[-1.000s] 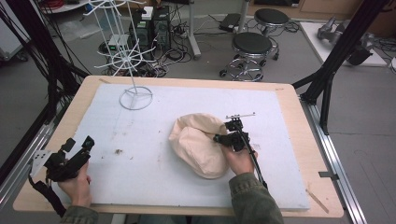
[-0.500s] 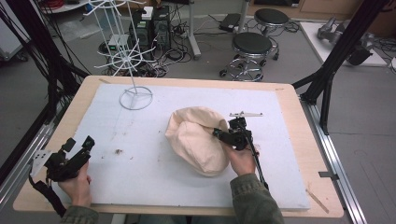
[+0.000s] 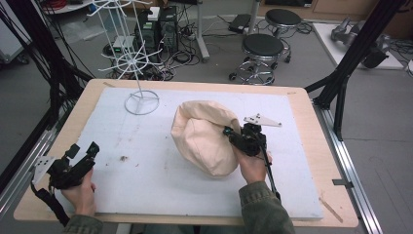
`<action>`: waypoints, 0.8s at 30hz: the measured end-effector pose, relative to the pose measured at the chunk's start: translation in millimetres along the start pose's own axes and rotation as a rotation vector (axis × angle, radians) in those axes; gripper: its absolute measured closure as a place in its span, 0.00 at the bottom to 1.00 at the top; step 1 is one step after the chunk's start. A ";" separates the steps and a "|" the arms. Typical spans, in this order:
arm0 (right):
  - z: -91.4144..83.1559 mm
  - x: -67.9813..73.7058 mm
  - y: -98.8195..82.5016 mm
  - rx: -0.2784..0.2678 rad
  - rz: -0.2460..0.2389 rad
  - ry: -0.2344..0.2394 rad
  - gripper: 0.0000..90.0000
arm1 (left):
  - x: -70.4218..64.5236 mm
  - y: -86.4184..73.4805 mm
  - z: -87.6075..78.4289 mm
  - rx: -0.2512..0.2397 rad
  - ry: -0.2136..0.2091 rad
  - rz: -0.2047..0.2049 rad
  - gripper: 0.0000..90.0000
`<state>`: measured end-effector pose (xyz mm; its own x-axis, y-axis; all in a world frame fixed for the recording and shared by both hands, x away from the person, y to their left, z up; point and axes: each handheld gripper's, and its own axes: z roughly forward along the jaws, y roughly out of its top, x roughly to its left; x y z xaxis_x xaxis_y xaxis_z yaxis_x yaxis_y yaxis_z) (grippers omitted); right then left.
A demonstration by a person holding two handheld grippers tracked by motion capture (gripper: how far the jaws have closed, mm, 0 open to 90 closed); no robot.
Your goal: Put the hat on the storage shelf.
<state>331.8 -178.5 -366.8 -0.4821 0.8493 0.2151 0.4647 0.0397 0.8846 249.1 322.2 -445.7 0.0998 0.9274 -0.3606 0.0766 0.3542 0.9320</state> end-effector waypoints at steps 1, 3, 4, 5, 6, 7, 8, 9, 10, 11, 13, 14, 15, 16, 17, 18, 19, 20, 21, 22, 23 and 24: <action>-1.4 0.2 0.8 -0.014 0.003 -0.002 0.85 | -0.3 -0.1 0.1 0.000 0.000 0.001 0.23; -3.7 0.0 3.0 -0.038 0.001 -0.001 0.85 | -0.9 -0.2 0.3 0.001 -0.002 0.002 0.23; -4.6 0.0 4.2 -0.051 -0.002 -0.002 0.85 | -1.2 -0.2 0.5 0.001 -0.003 0.003 0.23; -5.7 0.3 5.5 -0.059 0.001 0.000 0.85 | -1.4 -0.2 0.8 0.002 -0.003 0.005 0.23; -6.4 0.4 6.8 -0.068 0.001 0.002 0.85 | -1.8 -0.2 1.2 0.002 -0.005 0.005 0.23; -7.3 0.5 8.1 -0.078 0.001 0.003 0.85 | -2.1 -0.3 1.7 0.001 -0.005 0.006 0.23; -8.0 0.7 9.5 -0.086 0.000 0.006 0.85 | -2.6 -0.4 2.2 0.000 -0.006 0.006 0.23; -8.6 0.9 11.1 -0.093 -0.001 0.006 0.85 | -2.9 -0.3 2.7 0.001 -0.007 0.007 0.23; -9.2 1.2 12.6 -0.101 -0.001 0.007 0.85 | -3.4 -0.3 3.4 0.001 -0.006 0.008 0.23; -9.5 1.3 14.5 -0.108 -0.002 0.008 0.85 | -3.9 -0.3 4.1 0.002 -0.007 0.009 0.23; -9.5 1.5 19.2 -0.119 -0.002 0.018 0.85 | -4.9 -0.5 6.1 0.000 -0.007 0.010 0.23; -9.7 2.0 22.1 -0.126 -0.006 0.021 0.85 | -5.5 -0.5 7.2 0.000 -0.007 0.010 0.23; -9.6 2.5 24.8 -0.139 -0.008 0.027 0.85 | -6.0 -0.6 8.2 0.000 -0.008 0.011 0.23; -9.2 3.3 27.9 -0.146 -0.008 0.032 0.85 | -6.4 -0.7 9.1 -0.001 -0.006 0.015 0.23; -8.3 4.0 31.1 -0.155 -0.010 0.036 0.85 | -6.8 -0.8 9.7 0.001 -0.007 0.016 0.23; -7.7 4.6 34.4 -0.163 -0.013 0.041 0.85 | -7.0 -0.8 9.9 0.003 -0.006 0.018 0.23; -7.0 5.6 37.9 -0.171 -0.012 0.047 0.85 | -7.1 -0.8 9.7 0.001 -0.004 0.018 0.23; -6.3 6.3 41.3 -0.178 -0.014 0.054 0.85 | -6.9 -0.7 9.3 -0.002 -0.001 0.020 0.23; -5.6 7.5 44.7 -0.187 -0.014 0.059 0.85 | -6.5 -0.4 8.7 -0.004 0.001 0.020 0.23; -5.2 8.8 48.1 -0.196 -0.017 0.062 0.85 | -6.5 -0.4 8.7 -0.004 0.001 0.020 0.23; -4.5 10.0 51.9 -0.205 -0.022 0.066 0.85 | -5.7 0.1 7.7 -0.007 0.007 0.018 0.23; -3.8 11.4 55.5 -0.211 -0.023 0.070 0.85 | -5.0 0.3 7.7 -0.010 0.009 0.013 0.23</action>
<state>349.3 -168.6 -313.7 -0.5442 0.8107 0.2159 0.2910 -0.0590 0.9549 256.3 316.7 -443.9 0.0921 0.9330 -0.3478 0.0656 0.3428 0.9371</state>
